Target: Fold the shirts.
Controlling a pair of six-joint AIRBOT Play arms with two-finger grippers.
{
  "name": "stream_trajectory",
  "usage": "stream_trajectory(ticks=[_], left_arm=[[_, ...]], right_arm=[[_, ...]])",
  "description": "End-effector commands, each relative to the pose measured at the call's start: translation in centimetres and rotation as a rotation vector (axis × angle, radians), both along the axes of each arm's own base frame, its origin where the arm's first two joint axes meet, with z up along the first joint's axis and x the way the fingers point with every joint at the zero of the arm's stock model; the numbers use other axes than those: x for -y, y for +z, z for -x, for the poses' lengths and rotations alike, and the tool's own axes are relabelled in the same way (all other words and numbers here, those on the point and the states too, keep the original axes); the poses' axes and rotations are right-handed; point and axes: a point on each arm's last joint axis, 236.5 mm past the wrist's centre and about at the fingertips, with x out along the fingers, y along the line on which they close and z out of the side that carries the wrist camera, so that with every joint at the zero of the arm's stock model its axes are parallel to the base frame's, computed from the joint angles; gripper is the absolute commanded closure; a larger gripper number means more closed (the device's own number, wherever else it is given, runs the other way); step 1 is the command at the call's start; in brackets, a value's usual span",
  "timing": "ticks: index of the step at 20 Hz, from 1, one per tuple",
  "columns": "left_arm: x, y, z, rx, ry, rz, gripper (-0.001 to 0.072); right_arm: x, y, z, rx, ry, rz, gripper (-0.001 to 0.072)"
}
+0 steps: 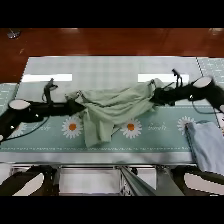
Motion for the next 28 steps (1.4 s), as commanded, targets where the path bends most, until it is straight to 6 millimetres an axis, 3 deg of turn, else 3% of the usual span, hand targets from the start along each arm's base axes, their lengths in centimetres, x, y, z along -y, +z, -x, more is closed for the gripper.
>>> stream_trajectory(ticks=[1, 3, 4, 6, 8, 9, 11, 13, 15, 17, 19, 21, 24, 26, 28], left_arm=[[-2.9, 13.5, -5.2, 0.315, 0.075, 0.009, 0.0685], [-4.7, 24.2, -6.6, 0.561, 0.119, -0.009, 0.0685], [-5.3, 29.3, -6.4, 0.672, 0.138, -0.017, 0.0685], [-6.3, 37.5, -4.7, 0.851, 0.173, -0.039, 0.0685], [-6.9, 44.2, -1.7, 1.005, 0.200, -0.060, 0.0685], [-6.9, 47.0, 0.2, 1.080, 0.206, -0.078, 0.0685], [-6.8, 51.0, 4.2, 1.207, 0.212, -0.134, 0.0685], [-6.9, 53.7, 8.3, 1.306, 0.257, -0.234, 0.0685], [-7.2, 54.7, 11.3, 1.373, 0.311, -0.360, 0.0685], [-7.4, 54.4, 13.9, 1.398, 0.349, -0.487, 0.0685], [-8.1, 53.3, 15.4, 1.357, 0.389, -0.574, 0.0685], [-9.0, 51.0, 15.5, 1.266, 0.402, -0.621, 0.0685], [-9.3, 44.9, 12.9, 1.073, 0.333, -0.577, 0.0685], [-10.0, 38.5, 9.5, 0.900, 0.287, -0.528, 0.0685], [-10.5, 31.0, 5.7, 0.713, 0.251, -0.463, 0.0685]], right_arm=[[2.0, 15.7, -5.0, 0.345, 0.006, 0.081, 0.0684], [2.9, 28.3, -5.7, 0.639, -0.023, 0.142, 0.0683], [2.7, 33.9, -4.5, 0.767, -0.019, 0.160, 0.0684], [2.2, 42.1, -0.3, 0.958, -0.003, 0.182, 0.0684], [2.1, 46.9, 4.4, 1.100, -0.021, 0.209, 0.0684], [2.6, 48.3, 6.7, 1.143, -0.034, 0.249, 0.0683], [2.8, 50.3, 11.7, 1.218, -0.038, 0.311, 0.0684], [3.0, 51.7, 16.5, 1.281, -0.043, 0.358, 0.0683], [2.7, 52.3, 20.2, 1.320, -0.038, 0.375, 0.0683], [2.3, 52.1, 22.6, 1.328, -0.019, 0.383, 0.0683], [1.7, 50.4, 23.7, 1.281, 0.027, 0.383, 0.0683], [0.9, 47.4, 23.9, 1.174, 0.094, 0.360, 0.0683], [-1.6, 42.6, 22.4, 1.018, 0.210, 0.228, 0.0683], [-2.6, 38.8, 20.5, 0.907, 0.272, 0.158, 0.0683], [-2.3, 34.9, 16.6, 0.830, 0.239, 0.119, 0.0683]])
